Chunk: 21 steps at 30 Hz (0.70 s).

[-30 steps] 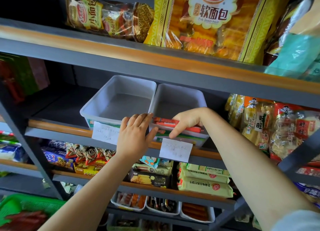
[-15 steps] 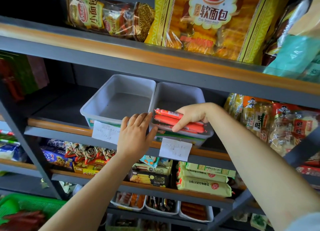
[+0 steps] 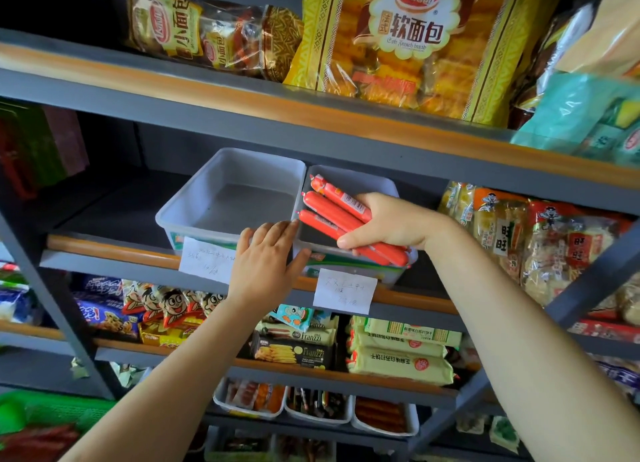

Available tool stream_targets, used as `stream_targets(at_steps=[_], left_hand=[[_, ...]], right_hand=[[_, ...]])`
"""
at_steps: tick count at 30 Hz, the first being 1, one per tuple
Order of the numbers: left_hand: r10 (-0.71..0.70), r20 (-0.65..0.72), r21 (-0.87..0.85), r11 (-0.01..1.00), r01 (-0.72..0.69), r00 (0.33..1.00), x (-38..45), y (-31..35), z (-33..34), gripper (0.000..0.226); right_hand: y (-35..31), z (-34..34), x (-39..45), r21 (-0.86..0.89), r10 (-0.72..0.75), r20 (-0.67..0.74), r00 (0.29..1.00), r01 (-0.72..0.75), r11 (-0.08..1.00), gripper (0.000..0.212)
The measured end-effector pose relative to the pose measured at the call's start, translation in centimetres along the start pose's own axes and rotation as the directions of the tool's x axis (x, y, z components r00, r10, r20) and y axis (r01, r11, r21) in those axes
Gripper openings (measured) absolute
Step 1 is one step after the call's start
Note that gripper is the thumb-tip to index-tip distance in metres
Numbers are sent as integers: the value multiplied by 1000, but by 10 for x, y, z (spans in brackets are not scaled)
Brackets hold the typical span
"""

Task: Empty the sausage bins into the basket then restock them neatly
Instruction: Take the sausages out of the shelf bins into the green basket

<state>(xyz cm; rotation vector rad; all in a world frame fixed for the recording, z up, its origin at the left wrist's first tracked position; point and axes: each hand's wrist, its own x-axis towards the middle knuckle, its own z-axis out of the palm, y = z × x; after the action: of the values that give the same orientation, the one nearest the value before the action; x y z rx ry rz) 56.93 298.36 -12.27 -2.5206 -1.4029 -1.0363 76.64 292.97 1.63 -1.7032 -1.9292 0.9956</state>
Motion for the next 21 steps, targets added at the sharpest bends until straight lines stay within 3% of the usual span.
stream_targets(at_steps=[3, 5, 7, 8, 10, 13, 17, 21], left_hand=[[-123, -141, -313, 947, 73, 982, -7, -3, -22, 42], [-346, -157, -573, 795, 200, 925, -26, 0, -46, 28], [-471, 106, -787, 498, 364, 876, -45, 2, -60, 22], [-451, 275, -847, 304, 436, 849, -58, -3, -60, 25], [-301, 532, -838, -54, 543, 791, -76, -6, -50, 32], [-225, 703, -706, -332, 625, 675, -109, -31, -36, 45], [-291, 774, -628, -469, 621, 562, -154, -86, -27, 46], [-353, 845, -535, -594, 601, 403, -191, -138, -27, 39]], right_hand=[[-6, 34, -14, 228, -48, -137, 989, 78, 970, 32], [0, 66, -12, 393, -23, -236, 972, 117, 912, 33], [4, 99, -8, 503, 37, -257, 966, 101, 858, 31], [5, 121, -2, 545, 58, -233, 971, 81, 834, 30], [7, 151, 3, 595, 91, -218, 972, 58, 802, 26], [7, 210, 24, 608, 138, -153, 979, -16, 793, 25], [8, 281, 54, 636, 189, -45, 981, -117, 763, 24], [0, 336, 83, 623, 219, 77, 973, -219, 751, 25]])
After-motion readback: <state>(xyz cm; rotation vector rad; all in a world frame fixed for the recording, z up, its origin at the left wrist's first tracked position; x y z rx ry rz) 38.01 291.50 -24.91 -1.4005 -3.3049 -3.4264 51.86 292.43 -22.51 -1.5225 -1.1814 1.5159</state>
